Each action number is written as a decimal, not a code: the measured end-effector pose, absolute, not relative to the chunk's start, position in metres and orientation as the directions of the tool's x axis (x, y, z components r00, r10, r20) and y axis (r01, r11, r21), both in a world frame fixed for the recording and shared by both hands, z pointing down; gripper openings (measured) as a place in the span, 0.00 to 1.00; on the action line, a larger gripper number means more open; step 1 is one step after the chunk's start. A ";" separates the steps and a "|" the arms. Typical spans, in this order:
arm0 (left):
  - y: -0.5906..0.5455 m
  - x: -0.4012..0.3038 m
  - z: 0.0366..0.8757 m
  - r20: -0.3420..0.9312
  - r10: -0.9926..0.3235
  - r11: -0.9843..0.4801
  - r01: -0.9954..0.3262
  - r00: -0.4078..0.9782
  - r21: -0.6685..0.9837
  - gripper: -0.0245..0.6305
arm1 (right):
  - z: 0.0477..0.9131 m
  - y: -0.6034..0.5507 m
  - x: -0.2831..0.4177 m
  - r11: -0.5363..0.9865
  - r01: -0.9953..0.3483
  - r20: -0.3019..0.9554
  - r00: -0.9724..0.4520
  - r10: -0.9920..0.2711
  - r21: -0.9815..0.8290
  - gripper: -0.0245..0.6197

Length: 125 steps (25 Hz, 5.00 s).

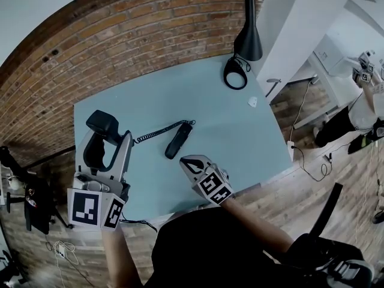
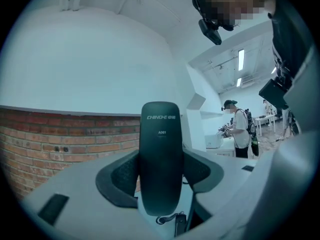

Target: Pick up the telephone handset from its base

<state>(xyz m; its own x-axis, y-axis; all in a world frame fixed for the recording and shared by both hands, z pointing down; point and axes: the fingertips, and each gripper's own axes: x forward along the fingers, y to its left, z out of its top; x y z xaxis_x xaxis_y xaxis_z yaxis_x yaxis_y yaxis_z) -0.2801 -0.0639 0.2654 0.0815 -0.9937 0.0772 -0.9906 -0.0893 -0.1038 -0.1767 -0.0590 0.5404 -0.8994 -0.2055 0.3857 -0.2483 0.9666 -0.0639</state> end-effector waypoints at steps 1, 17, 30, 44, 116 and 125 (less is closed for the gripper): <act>-0.063 -0.280 0.261 0.069 -0.994 -0.090 -0.990 0.083 -0.109 0.46 | 0.543 -0.057 -0.177 0.967 -0.246 0.387 -0.900 -0.202 -0.067 0.05; -0.036 -0.275 0.207 -0.087 -0.989 -0.107 -0.979 0.123 -0.176 0.46 | 0.541 -0.047 -0.187 0.967 -0.249 0.396 -0.894 -0.210 -0.051 0.05; 0.010 -0.253 0.209 -0.186 -0.956 -0.164 -0.938 0.228 -0.307 0.46 | 0.512 -0.068 -0.180 0.951 -0.309 0.366 -0.887 -0.282 -0.014 0.05; 0.020 -0.291 0.320 -0.069 -0.981 -0.160 -0.958 0.181 -0.240 0.46 | 0.429 -0.063 -0.189 0.945 -0.324 0.161 -0.932 -0.326 0.037 0.05; 0.039 -0.323 0.520 0.152 -0.976 -0.171 -0.983 0.158 -0.073 0.46 | 0.494 0.011 -0.246 0.986 -0.160 0.215 -0.962 -0.167 0.050 0.05; 0.038 -0.310 0.525 0.165 -0.972 -0.176 -0.984 0.167 -0.040 0.46 | 0.498 0.008 -0.239 0.985 -0.165 0.229 -0.958 -0.173 0.054 0.05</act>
